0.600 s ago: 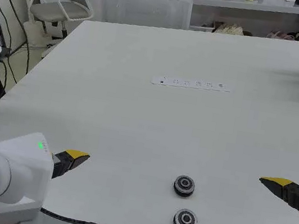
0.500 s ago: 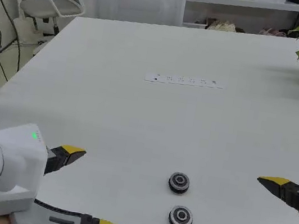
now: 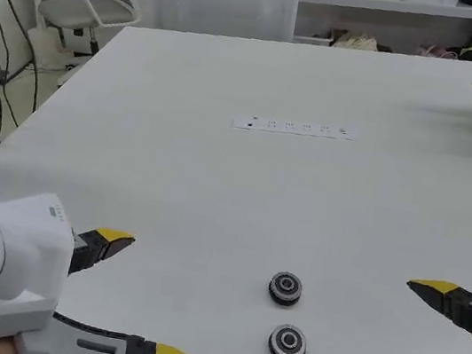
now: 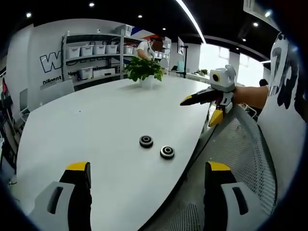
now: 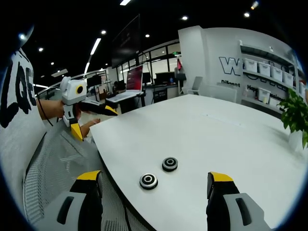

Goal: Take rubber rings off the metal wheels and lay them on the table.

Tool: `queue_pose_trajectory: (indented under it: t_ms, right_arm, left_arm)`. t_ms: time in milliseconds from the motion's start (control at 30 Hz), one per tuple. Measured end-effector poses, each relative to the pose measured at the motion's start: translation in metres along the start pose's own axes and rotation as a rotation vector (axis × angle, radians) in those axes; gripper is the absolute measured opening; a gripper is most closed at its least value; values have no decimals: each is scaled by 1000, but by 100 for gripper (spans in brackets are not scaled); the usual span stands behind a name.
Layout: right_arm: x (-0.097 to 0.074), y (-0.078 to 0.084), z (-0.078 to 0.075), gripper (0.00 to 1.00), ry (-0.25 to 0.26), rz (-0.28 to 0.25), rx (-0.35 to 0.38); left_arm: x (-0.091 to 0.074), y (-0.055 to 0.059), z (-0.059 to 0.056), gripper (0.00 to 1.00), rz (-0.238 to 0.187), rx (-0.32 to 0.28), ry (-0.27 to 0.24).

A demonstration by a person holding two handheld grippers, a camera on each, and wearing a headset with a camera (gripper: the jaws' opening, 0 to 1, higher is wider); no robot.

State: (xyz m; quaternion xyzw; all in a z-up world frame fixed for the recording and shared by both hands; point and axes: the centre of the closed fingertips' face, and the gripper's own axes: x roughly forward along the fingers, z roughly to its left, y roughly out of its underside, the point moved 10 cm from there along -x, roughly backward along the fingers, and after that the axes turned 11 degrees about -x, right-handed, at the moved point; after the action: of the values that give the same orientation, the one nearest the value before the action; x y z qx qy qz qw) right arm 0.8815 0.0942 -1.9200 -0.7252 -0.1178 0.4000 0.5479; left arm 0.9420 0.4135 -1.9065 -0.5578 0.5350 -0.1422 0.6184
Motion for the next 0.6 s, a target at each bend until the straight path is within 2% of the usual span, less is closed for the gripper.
queue_pose_trajectory:
  t_ms: [600]
  right_arm:
    - [-1, 1, 0, 89, 1, -5, 2]
  left_arm:
    - [-2, 0, 0, 97, -3, -5, -9]
